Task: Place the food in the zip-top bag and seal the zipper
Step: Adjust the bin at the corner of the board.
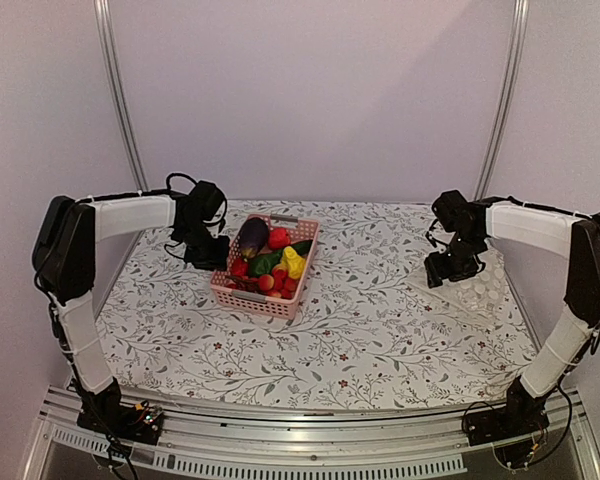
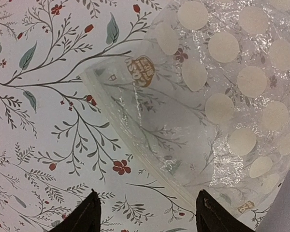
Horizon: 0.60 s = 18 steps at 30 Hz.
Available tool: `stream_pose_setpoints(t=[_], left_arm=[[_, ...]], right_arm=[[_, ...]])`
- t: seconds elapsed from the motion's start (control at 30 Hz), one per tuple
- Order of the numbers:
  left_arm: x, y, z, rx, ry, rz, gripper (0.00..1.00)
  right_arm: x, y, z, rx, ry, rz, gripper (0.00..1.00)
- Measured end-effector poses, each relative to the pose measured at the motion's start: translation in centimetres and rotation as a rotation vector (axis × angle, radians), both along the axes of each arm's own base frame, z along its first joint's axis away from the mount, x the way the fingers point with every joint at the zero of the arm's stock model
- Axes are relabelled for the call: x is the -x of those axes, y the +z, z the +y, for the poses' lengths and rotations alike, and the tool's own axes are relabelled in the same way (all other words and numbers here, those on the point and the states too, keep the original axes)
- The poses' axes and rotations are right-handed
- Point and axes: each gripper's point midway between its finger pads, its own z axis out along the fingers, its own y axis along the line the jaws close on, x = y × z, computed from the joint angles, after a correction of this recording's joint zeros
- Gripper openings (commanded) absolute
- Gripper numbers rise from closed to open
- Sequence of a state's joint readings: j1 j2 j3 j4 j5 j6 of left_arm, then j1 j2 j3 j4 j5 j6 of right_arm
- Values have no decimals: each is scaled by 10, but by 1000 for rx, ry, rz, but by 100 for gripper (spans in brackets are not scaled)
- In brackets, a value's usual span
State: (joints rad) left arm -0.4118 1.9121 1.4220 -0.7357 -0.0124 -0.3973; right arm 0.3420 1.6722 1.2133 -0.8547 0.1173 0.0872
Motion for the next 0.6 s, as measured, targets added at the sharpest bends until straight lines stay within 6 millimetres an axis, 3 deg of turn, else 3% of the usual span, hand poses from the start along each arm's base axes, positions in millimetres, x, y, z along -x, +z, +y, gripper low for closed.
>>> stream_pose_setpoints(t=[0.07,0.17,0.3,0.43,0.5,0.6], left_arm=[[0,-2,1,-3,5,5,9],[1,-2,1,-6,-2,3,1],[11,0,4,4,1,-2,0],[36,4,15,10,31,9,0],[47,6,20,13,38,10,6],[55,7,24,11,42,15,24]], right_arm=[[0,-3,-2,17,4,4,47],[0,-15,-4,52,13,31,46],[2,-33,-7,112,27,76,46],[-1,-41,-14,176,25,94,44],[-4,-43,-17,203,20,94,43],[-9,-47,-22,244,13,95,42]])
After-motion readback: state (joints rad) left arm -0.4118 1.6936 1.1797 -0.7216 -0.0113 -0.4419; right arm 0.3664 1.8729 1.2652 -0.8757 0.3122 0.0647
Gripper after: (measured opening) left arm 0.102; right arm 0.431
